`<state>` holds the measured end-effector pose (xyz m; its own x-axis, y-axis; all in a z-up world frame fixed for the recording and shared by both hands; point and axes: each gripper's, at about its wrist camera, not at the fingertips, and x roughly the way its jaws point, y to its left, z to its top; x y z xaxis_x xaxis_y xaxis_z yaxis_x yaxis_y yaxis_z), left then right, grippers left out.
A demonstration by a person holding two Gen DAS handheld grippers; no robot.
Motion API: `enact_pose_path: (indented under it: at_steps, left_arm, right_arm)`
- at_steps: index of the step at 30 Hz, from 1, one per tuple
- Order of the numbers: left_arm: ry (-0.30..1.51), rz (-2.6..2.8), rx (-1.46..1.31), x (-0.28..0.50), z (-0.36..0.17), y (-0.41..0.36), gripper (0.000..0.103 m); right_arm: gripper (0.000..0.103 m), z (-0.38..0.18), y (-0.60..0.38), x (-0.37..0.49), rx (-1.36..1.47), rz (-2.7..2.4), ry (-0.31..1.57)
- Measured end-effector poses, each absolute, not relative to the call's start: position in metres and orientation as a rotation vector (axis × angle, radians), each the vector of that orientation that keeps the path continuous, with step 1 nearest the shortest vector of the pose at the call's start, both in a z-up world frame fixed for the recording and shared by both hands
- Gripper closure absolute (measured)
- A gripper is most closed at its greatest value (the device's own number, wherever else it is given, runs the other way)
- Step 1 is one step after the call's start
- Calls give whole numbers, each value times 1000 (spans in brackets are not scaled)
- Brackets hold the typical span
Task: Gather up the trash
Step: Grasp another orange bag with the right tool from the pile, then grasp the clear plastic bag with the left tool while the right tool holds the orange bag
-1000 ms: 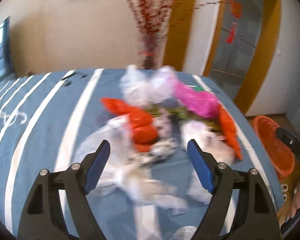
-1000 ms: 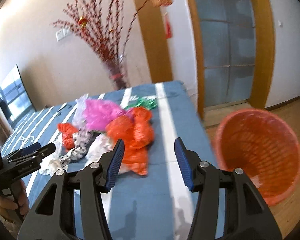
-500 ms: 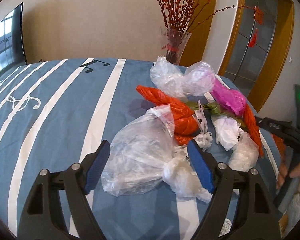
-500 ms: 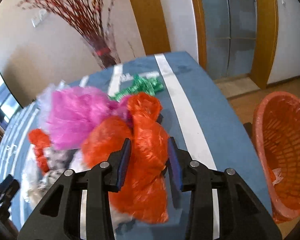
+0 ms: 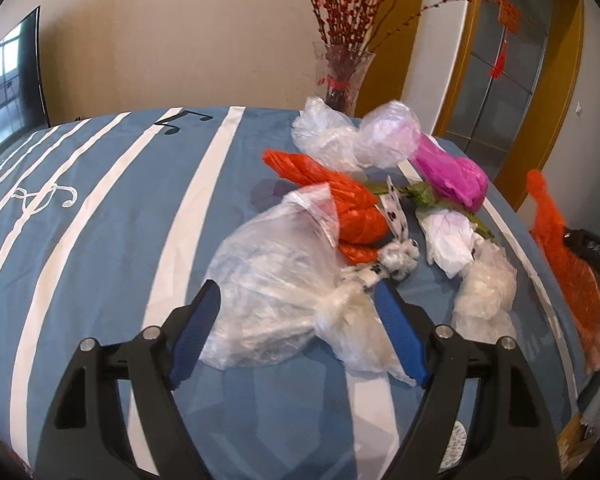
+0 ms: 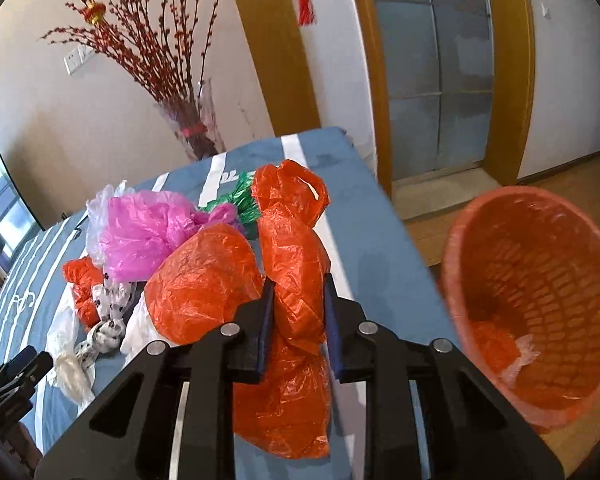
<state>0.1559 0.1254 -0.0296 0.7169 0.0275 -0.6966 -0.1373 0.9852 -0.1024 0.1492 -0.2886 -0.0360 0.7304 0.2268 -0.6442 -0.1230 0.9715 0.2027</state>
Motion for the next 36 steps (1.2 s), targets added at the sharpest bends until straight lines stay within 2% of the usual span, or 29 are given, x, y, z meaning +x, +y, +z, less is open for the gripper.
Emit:
enact_pose_path:
  at_steps: [5,8,11,13,16,24,36]
  left_arm:
    - [802,105,-135,163,-37,115,27]
    - [850,121,-128,168,-48,111,38]
    - [863,109,-168,167,-53,113,50]
    - [855,73,-188,165,-50,113,77]
    - [836,42,-181,161,-46,111,84]
    - [783,-2,-155,147,-27,101,86]
    - [659,-126,-140,148,32,55,86]
  right_arm:
    - [80,-30,-295,137,126,203,718]
    - [80,-31,-294,132,116,211,722]
    - [80,-32,-296,130,115,213,726]
    - [80,-31,-298,128,118,215,727]
    - [80,-29,-301,123,121,217,722]
    - [80,-16,-308,110,126,226,688]
    - [80,10,-329,83,130,224,603]
